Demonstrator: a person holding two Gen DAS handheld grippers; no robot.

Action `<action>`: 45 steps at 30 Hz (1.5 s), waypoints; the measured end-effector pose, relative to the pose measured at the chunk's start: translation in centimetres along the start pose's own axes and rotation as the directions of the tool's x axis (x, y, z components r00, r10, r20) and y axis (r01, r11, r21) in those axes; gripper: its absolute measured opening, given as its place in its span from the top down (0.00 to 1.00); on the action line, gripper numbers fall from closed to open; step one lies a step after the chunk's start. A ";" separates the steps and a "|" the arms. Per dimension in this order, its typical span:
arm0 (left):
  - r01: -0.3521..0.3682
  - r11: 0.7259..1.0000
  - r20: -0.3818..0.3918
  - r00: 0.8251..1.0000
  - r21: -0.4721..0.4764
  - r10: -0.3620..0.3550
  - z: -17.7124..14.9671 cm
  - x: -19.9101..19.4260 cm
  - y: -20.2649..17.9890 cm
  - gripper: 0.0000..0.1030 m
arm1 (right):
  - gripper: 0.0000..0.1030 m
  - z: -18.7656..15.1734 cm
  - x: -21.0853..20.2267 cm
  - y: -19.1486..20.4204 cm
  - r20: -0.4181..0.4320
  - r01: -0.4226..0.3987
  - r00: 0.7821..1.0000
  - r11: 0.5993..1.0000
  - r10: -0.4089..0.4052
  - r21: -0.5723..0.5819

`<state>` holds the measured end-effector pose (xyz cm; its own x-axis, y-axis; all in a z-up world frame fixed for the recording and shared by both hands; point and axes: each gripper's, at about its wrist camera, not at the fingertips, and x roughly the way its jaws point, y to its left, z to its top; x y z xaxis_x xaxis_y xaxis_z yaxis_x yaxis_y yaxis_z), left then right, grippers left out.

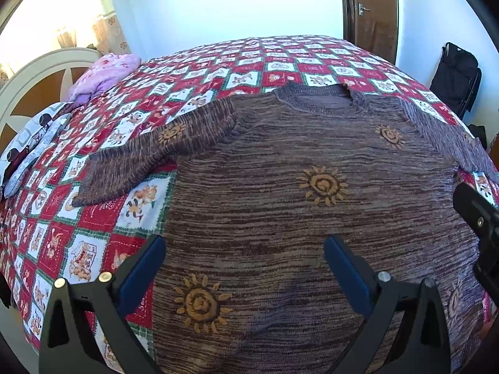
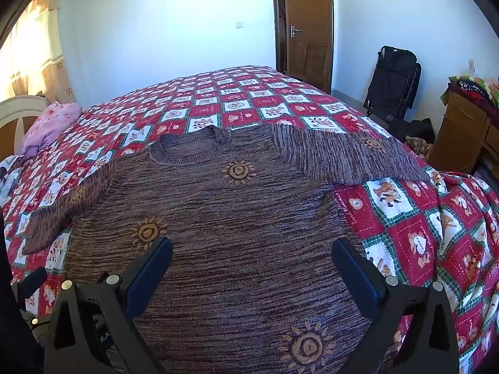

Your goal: Fold small clothes

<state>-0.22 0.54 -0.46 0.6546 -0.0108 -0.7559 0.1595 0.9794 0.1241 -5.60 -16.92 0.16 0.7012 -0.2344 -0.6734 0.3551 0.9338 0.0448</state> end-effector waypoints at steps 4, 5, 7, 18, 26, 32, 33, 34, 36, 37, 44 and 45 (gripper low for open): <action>0.005 1.000 0.000 1.000 -0.007 -0.005 0.0 0.0 0.2 0.00 | 0.01 0.0 -0.1 -0.1 0.000 0.000 1.000 1.000 0.000 0.004; 0.003 1.000 0.000 1.000 -0.007 -0.003 0.0 -0.1 0.2 0.00 | 0.01 0.0 -0.1 -0.1 0.001 0.000 1.000 1.000 0.000 0.004; 0.000 1.000 0.001 1.000 -0.006 0.000 0.0 -0.1 0.1 0.00 | 0.01 0.0 -0.1 -0.2 0.002 -0.001 1.000 1.000 0.001 0.007; 0.002 1.000 0.006 1.000 -0.002 -0.002 0.1 -0.3 0.0 0.00 | 0.01 0.1 -0.3 -0.4 0.001 -0.004 1.000 1.000 0.004 0.012; 0.001 1.000 0.008 1.000 -0.006 -0.001 0.1 -0.4 0.1 0.00 | 0.01 0.0 -0.3 -0.4 -0.002 -0.004 1.000 1.000 0.004 0.013; 0.004 1.000 0.005 1.000 -0.009 -0.004 0.1 -0.4 0.1 0.00 | 0.01 0.0 -0.3 -0.5 -0.004 -0.003 1.000 1.000 0.003 0.013; 0.005 1.000 0.004 1.000 -0.011 -0.005 0.1 -0.4 0.2 0.00 | 0.01 0.0 -0.3 -0.5 -0.004 -0.003 1.000 1.000 0.003 0.013; 0.006 1.000 0.004 1.000 -0.013 -0.006 0.1 -0.4 0.2 0.00 | 0.01 0.0 -0.3 -0.5 -0.004 -0.003 1.000 1.000 0.003 0.013; 0.005 1.000 0.004 1.000 -0.013 -0.005 0.1 -0.4 0.3 0.00 | 0.01 0.0 -0.2 -0.5 -0.005 -0.003 1.000 1.000 0.003 0.013; 0.005 1.000 0.004 1.000 -0.013 -0.005 0.1 -0.4 0.3 0.00 | 0.01 -0.1 -0.3 -0.5 -0.005 -0.003 1.000 1.000 0.003 0.013; 0.005 1.000 0.003 1.000 -0.014 -0.005 0.1 -0.3 0.3 0.00 | 0.01 -0.2 -0.2 -0.5 -0.006 -0.005 1.000 1.000 0.005 0.012; 0.005 1.000 0.003 1.000 -0.013 -0.005 0.0 -0.4 0.3 0.00 | 0.01 -0.2 -0.2 -0.5 -0.006 -0.005 1.000 1.000 0.005 0.013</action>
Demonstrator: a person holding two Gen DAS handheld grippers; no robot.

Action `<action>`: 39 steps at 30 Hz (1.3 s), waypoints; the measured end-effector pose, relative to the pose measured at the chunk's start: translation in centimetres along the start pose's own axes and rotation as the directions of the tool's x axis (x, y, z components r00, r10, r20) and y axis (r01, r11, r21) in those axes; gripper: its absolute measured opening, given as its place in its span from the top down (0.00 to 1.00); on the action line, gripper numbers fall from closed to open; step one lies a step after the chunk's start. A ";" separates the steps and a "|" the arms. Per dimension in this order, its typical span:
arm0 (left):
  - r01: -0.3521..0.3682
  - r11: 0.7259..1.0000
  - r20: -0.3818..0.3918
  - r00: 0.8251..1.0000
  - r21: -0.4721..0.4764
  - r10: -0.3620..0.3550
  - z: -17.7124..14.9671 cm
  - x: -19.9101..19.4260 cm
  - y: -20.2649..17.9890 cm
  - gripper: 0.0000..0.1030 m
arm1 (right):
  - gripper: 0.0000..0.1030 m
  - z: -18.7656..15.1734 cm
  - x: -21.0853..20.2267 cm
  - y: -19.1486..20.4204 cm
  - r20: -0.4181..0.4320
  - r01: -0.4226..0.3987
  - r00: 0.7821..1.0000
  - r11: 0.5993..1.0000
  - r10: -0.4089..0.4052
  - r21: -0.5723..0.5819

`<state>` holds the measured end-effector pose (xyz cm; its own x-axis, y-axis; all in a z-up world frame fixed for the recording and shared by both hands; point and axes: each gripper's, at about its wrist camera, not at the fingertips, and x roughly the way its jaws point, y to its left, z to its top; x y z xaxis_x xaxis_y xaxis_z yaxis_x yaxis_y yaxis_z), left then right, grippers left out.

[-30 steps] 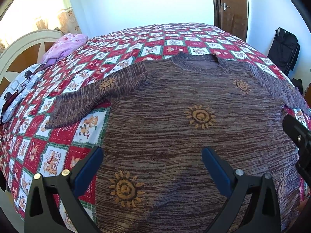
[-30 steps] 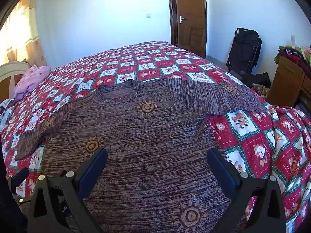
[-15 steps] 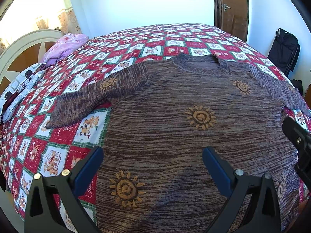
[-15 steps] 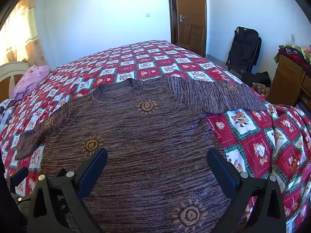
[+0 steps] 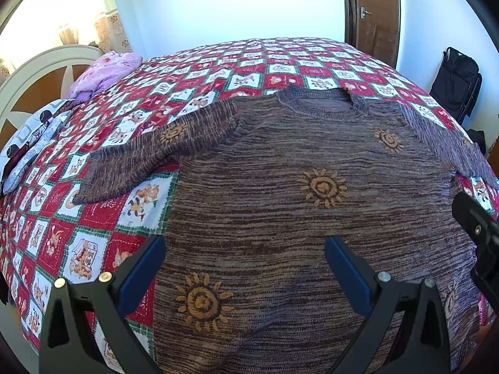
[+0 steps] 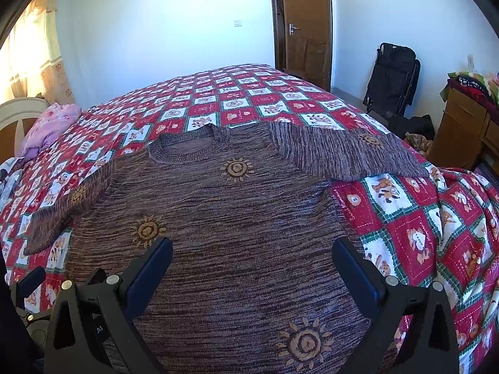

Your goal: Fold small clothes

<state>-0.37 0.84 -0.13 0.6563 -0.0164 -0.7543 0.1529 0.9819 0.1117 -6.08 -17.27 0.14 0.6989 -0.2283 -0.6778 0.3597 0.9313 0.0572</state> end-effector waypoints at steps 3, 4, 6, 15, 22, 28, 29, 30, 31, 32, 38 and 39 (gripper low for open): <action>0.001 1.000 -0.003 1.000 -0.001 -0.001 -0.1 0.1 0.0 0.00 | 0.01 0.0 0.0 0.0 -0.001 -0.001 1.000 1.000 0.001 0.001; 0.001 1.000 -0.003 1.000 -0.001 -0.001 0.0 0.1 0.0 0.00 | 0.01 -0.1 0.0 0.1 -0.002 -0.001 1.000 1.000 0.001 0.001; 0.002 1.000 -0.003 1.000 -0.001 -0.002 -0.1 0.1 0.0 0.00 | 0.01 -0.1 0.1 0.1 -0.003 -0.001 1.000 1.000 0.001 0.001; 0.002 1.000 -0.004 1.000 0.000 -0.002 -0.1 0.1 -0.1 0.00 | 0.01 -0.2 0.3 0.1 -0.011 -0.003 1.000 1.000 0.003 -0.001; 0.002 1.000 -0.005 1.000 -0.001 -0.002 -0.1 0.1 -0.1 0.00 | 0.01 -0.2 0.3 0.1 -0.013 -0.004 1.000 1.000 0.004 -0.001; 0.004 1.000 -0.008 1.000 -0.003 -0.004 -0.3 0.2 -0.3 0.00 | 0.01 -0.2 0.3 0.1 -0.013 -0.004 1.000 1.000 0.004 0.000; 0.004 1.000 -0.009 1.000 -0.003 -0.004 -0.3 0.3 -0.4 0.00 | 0.01 -0.2 0.3 0.2 -0.014 -0.004 1.000 1.000 0.004 0.000; 0.004 1.000 -0.011 1.000 -0.002 -0.004 -0.4 0.4 -0.4 0.00 | 0.01 -0.2 0.3 0.2 -0.013 -0.004 1.000 1.000 0.004 0.000; 0.004 1.000 -0.011 1.000 -0.002 -0.004 -0.4 0.4 -0.5 0.00 | 0.01 -0.2 0.3 0.2 -0.013 -0.004 1.000 1.000 0.004 0.000; 0.004 1.000 -0.011 1.000 -0.002 -0.004 -0.5 0.4 -0.6 0.00 | 0.01 -0.2 0.3 0.2 -0.014 -0.004 1.000 1.000 0.004 0.000; 0.004 1.000 -0.014 1.000 -0.003 -0.004 -0.5 0.5 -0.7 0.00 | 0.01 -0.4 0.5 0.2 -0.018 -0.008 1.000 1.000 0.008 0.000; 0.005 1.000 -0.016 1.000 -0.003 -0.005 -0.6 0.5 -0.7 0.00 | 0.01 -0.4 0.5 0.2 -0.020 -0.009 1.000 1.000 0.009 0.000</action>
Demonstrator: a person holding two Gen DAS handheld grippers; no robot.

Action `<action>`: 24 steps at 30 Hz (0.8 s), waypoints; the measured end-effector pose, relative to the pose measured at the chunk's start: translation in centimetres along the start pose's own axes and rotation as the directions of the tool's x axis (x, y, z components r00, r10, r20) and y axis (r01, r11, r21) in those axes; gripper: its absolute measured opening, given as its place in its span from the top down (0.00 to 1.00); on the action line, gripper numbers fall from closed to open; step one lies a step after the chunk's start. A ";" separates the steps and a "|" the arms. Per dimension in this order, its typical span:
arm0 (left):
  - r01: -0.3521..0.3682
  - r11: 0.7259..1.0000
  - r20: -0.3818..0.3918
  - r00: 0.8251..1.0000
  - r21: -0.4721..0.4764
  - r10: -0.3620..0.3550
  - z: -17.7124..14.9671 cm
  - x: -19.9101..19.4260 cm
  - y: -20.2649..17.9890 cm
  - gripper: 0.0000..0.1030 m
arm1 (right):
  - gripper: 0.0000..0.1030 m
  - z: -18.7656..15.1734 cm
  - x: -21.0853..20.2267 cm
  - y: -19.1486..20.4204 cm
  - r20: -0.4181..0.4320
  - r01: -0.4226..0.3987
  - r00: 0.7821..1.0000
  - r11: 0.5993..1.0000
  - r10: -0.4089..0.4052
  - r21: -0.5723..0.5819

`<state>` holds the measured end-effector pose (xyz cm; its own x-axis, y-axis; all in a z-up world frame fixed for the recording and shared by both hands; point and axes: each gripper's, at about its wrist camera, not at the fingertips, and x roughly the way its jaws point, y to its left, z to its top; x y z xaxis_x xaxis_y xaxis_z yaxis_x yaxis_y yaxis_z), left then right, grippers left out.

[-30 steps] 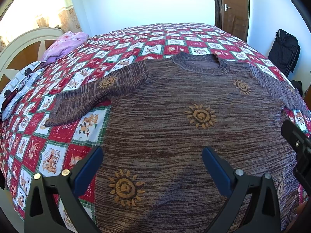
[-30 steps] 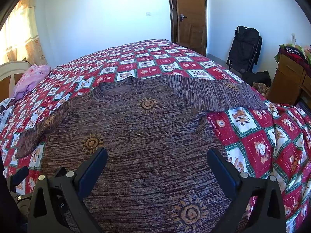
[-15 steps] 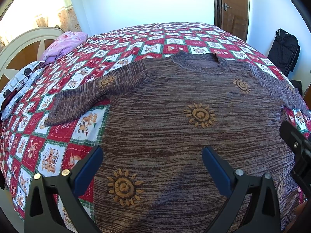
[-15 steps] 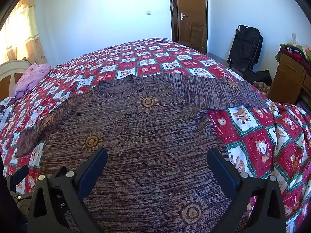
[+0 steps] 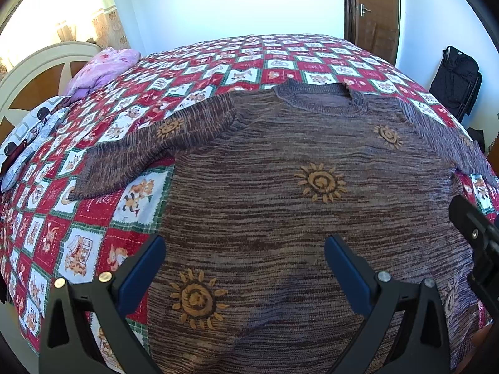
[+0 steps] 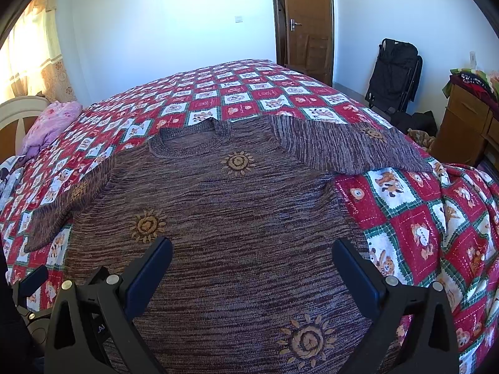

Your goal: Fold small clothes

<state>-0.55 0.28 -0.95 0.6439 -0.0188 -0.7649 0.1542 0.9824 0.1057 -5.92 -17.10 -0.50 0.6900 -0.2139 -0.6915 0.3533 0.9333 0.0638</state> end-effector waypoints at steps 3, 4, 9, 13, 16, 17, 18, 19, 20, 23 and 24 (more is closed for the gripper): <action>0.010 1.000 -0.008 1.000 0.001 -0.010 0.0 0.2 -0.1 0.00 | 0.01 0.1 0.2 -0.3 -0.003 0.004 1.000 1.000 -0.004 0.004; 0.018 1.000 -0.013 1.000 0.003 -0.018 0.0 0.3 -0.1 0.00 | 0.01 0.1 0.3 -0.4 -0.005 0.003 1.000 1.000 -0.003 0.008; 0.087 0.995 -0.035 0.995 -0.042 -0.088 0.2 1.1 0.4 0.00 | 0.01 0.9 1.0 -2.3 -0.014 -0.020 1.000 0.999 0.020 0.045; 0.195 0.977 -0.039 0.979 -0.089 -0.199 0.6 1.6 1.2 0.00 | 0.04 2.5 1.4 -6.7 0.004 -0.060 0.998 0.991 0.060 0.120; 0.218 0.970 0.000 0.976 -0.106 -0.219 1.2 1.3 1.7 0.00 | 0.22 4.5 1.7 -12.1 0.028 -0.051 0.999 0.979 0.046 0.197; 0.210 0.972 0.012 0.978 -0.105 -0.210 1.4 1.1 1.8 0.00 | 0.28 5.2 2.0 -14.2 0.031 -0.054 0.998 0.972 0.048 0.228; 0.196 0.975 0.019 0.981 -0.101 -0.195 1.7 1.0 1.8 0.00 | 0.38 5.8 2.4 -16.1 0.028 -0.051 0.999 0.965 0.046 0.258; 0.180 0.979 0.027 0.984 -0.094 -0.178 1.9 0.9 1.7 0.00 | 0.43 6.6 3.0 -19.1 0.015 -0.031 0.999 0.950 0.028 0.311; 0.172 0.981 0.030 0.985 -0.090 -0.170 2.0 0.9 1.8 0.00 | 0.43 7.1 3.5 -21.6 0.004 -0.023 1.000 0.932 0.023 0.363; 0.151 0.985 0.024 0.989 -0.083 -0.149 2.0 1.5 1.5 0.00 | 0.44 7.8 4.7 -28.4 0.020 -0.035 0.999 0.863 0.030 0.504; 0.141 0.987 0.017 0.990 -0.083 -0.140 1.9 1.8 1.5 0.00 | 0.47 8.0 5.2 -30.3 0.021 -0.017 1.000 0.847 0.007 0.532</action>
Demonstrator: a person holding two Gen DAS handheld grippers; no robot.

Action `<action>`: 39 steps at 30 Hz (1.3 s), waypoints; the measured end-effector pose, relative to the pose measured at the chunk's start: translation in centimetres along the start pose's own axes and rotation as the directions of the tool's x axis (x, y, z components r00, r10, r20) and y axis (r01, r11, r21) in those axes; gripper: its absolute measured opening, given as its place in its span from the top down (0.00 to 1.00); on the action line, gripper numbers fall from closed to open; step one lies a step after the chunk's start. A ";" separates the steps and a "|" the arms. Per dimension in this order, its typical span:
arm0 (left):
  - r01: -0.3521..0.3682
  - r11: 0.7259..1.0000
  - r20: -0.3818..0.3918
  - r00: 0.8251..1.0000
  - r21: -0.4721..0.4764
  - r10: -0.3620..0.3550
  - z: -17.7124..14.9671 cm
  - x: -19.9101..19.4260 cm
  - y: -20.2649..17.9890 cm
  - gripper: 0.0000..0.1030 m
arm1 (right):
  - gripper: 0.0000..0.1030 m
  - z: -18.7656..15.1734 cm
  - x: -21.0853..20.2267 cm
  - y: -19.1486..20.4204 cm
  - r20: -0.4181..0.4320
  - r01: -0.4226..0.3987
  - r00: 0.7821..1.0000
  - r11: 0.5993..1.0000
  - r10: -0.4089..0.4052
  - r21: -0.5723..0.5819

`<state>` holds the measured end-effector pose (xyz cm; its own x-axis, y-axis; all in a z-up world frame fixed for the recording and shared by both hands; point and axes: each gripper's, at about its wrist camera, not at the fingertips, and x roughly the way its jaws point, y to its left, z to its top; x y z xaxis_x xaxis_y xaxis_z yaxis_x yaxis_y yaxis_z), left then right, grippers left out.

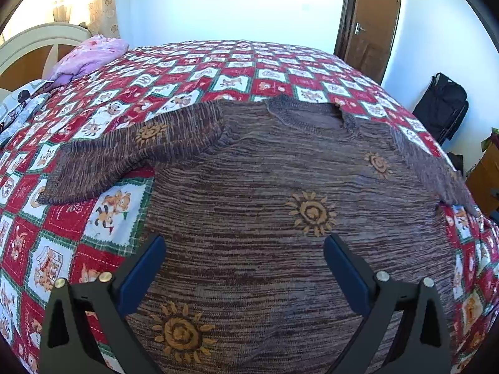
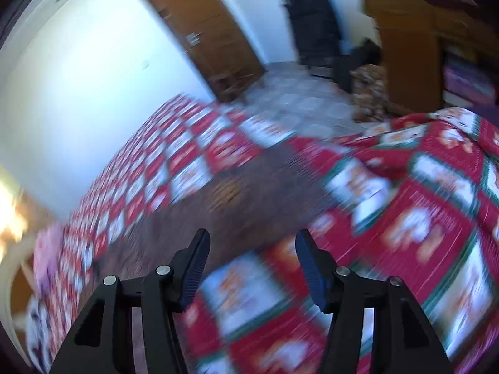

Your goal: Fold small clothes

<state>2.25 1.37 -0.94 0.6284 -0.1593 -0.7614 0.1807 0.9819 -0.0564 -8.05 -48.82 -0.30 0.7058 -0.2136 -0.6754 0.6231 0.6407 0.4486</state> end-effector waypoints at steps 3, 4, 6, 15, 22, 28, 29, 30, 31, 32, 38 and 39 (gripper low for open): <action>-0.034 0.999 -0.027 0.999 0.001 0.034 -0.2 1.0 -0.2 0.00 | 0.53 2.4 2.1 -2.4 -0.009 0.036 0.999 0.999 -0.035 0.003; -0.037 0.999 -0.034 0.999 0.003 0.037 -0.2 1.3 -0.3 0.00 | 0.53 2.9 3.0 -2.8 -0.025 0.051 0.998 0.999 -0.051 0.000; -0.050 0.999 -0.040 0.998 0.015 0.051 -0.3 1.6 -0.6 0.00 | 0.53 3.7 4.5 -3.1 -0.040 0.069 0.997 0.998 -0.069 0.002; -0.063 0.997 -0.056 0.996 0.055 0.066 -0.1 2.7 -1.9 0.00 | 0.53 6.0 10.9 -1.7 -0.103 0.118 0.986 0.986 -0.130 -0.116; -0.077 0.992 -0.068 0.994 0.095 0.084 -0.4 3.9 -2.7 0.00 | 0.55 6.5 12.9 -1.3 -0.066 0.196 0.975 0.962 -0.212 -0.187; -0.056 0.996 -0.085 0.994 0.069 0.062 -0.6 4.2 -2.3 0.00 | 0.92 6.3 12.7 -0.7 -0.083 0.151 0.980 0.951 -0.179 -0.271; -0.054 0.996 -0.085 0.995 0.068 0.059 -0.6 4.1 -2.3 0.00 | 0.93 6.5 12.5 -0.9 -0.100 0.129 0.982 0.959 -0.158 -0.254; -0.051 0.996 -0.085 0.995 0.067 0.056 -0.7 4.0 -2.3 0.00 | 0.94 6.6 12.4 -0.9 -0.106 0.126 0.982 0.963 -0.155 -0.239; -0.046 0.997 -0.084 0.995 0.065 0.052 -0.7 3.9 -2.2 0.00 | 0.94 6.8 12.2 -0.9 -0.110 0.128 0.982 0.966 -0.155 -0.223; -0.039 0.997 -0.081 0.996 0.063 0.044 -0.7 3.7 -2.1 0.00 | 0.94 6.8 12.1 -0.5 -0.106 0.130 0.982 0.967 -0.156 -0.219; -0.020 0.999 -0.061 0.998 0.030 0.022 -0.6 2.9 -1.1 0.00 | 0.95 7.1 7.8 4.9 -0.047 0.085 0.994 0.963 -0.101 -0.256; -0.015 1.000 -0.061 0.998 0.022 0.016 -0.6 2.9 -0.9 0.00 | 0.95 6.9 7.1 6.3 -0.045 0.071 0.995 0.959 -0.086 -0.274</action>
<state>3.50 0.10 -3.48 0.5843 -0.1371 -0.7999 0.1883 0.9816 -0.0306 3.25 -51.35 1.77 0.6335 -0.2348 -0.7373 0.5557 0.8011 0.2223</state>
